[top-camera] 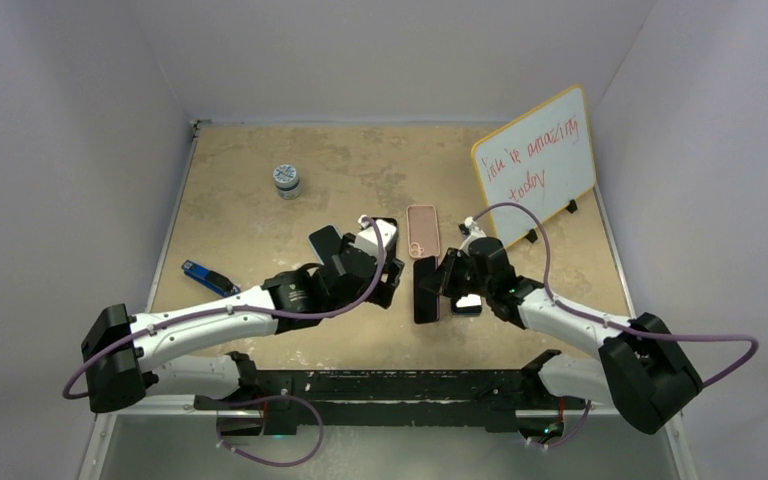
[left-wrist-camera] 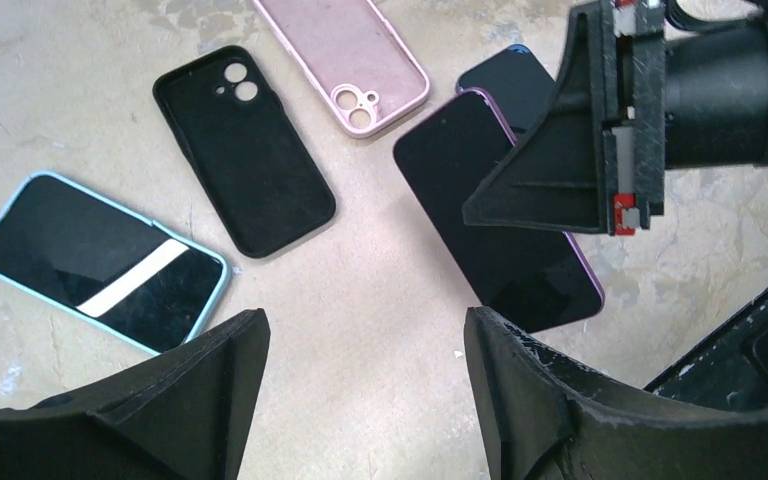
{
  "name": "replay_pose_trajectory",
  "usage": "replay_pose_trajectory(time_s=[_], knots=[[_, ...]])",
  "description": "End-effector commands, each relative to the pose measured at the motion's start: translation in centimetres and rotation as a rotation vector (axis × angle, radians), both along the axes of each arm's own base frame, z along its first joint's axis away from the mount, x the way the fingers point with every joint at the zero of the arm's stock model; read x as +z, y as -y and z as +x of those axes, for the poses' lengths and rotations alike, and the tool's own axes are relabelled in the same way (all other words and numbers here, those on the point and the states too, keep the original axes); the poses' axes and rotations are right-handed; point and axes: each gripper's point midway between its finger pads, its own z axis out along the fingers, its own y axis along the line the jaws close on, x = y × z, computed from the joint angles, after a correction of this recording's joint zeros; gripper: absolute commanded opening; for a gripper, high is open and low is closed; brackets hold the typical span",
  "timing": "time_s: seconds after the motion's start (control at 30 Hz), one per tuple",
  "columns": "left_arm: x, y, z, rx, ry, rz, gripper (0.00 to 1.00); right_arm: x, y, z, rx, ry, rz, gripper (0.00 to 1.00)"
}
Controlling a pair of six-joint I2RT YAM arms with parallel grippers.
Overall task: Take the phone out of the phone case
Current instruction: Place the phone at the center of the board.
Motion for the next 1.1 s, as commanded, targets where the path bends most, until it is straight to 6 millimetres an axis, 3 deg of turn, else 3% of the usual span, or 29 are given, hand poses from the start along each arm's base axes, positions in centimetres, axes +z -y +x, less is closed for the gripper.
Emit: replay_pose_trajectory(time_s=[0.0, 0.27, 0.57, 1.07], knots=[[0.2, -0.4, 0.7, 0.033, -0.057, -0.126, 0.74, -0.8, 0.1, 0.0, -0.003, -0.015, 0.001, 0.00], [-0.5, -2.0, 1.6, 0.097, -0.075, -0.160, 0.75, -3.1, 0.6, 1.2, -0.043, -0.049, -0.023, 0.07], [0.1, -2.7, 1.8, 0.123, -0.056, -0.174, 0.75, -5.4, 1.7, 1.6, -0.054, -0.094, -0.110, 0.27], [-0.6, -2.9, 2.6, 0.149, -0.062, -0.163, 0.75, -4.5, 3.9, 1.2, -0.077, -0.067, -0.223, 0.62]])
